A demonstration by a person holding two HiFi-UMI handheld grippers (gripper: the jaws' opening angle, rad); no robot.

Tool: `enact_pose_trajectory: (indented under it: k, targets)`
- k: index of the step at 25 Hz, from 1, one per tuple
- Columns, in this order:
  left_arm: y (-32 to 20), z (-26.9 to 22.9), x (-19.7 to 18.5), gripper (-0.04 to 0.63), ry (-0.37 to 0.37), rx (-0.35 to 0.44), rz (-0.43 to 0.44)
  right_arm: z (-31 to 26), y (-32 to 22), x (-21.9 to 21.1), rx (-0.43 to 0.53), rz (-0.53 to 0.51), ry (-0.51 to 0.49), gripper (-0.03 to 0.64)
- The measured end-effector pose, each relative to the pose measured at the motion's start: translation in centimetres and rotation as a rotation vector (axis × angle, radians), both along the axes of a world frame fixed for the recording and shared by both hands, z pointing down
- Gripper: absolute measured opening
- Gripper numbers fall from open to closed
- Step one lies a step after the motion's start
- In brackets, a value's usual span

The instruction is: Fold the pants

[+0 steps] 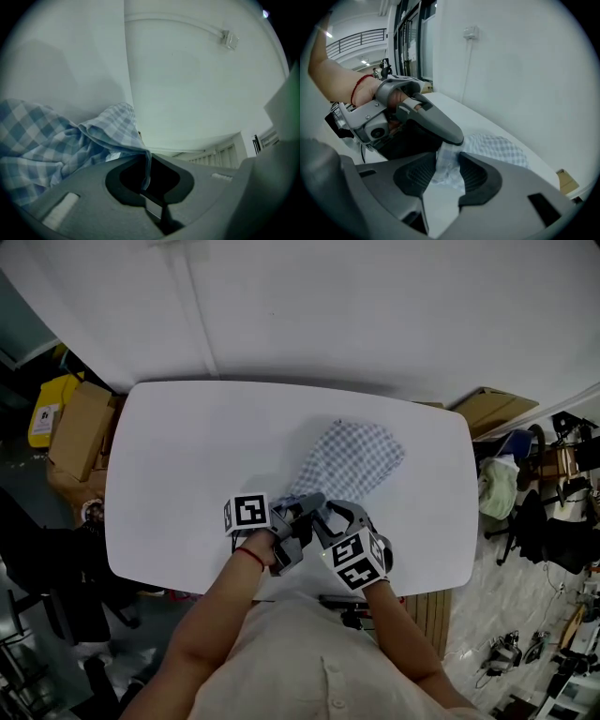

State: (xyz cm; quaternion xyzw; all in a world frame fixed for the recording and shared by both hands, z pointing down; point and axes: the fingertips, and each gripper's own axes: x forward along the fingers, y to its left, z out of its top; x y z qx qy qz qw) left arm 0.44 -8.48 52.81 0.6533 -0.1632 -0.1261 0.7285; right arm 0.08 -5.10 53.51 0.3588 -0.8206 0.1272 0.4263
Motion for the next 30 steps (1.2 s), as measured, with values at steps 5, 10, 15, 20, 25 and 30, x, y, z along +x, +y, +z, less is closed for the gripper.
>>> enact_pose_trajectory:
  k: [5,10,15,20,25,30]
  targets:
    - [-0.4,-0.3,-0.4,0.026,0.039,-0.019,-0.023,-0.2,-0.6,-0.5,0.003,-0.076,-0.014,0.164]
    - [-0.5,-1.1,-0.5,0.026,0.087,-0.022,-0.042,-0.7,-1.2,-0.7,-0.017,-0.135,-0.057,0.13]
    - [-0.9,-2.1,-0.5,0.026,0.122,-0.023,-0.065,-1.4,-1.8,-0.3,0.011,-0.104,-0.029,0.05]
    - [-1.0,-2.4,-1.0,0.066,0.17,-0.029,-0.074,-2.3,-2.7,0.9,0.013,-0.008,-0.032,0.032]
    - [-1.0,-1.1,-3.7,0.23,0.223,-0.107,-0.192,-4.4,-4.2,3.2,0.023,0.081,-0.07,0.032]
    - [0.2,-1.8,-3.0,0.264,0.308,-0.132,-0.177,-6.0,-5.7,4.0,0.044,0.11,-0.075,0.032]
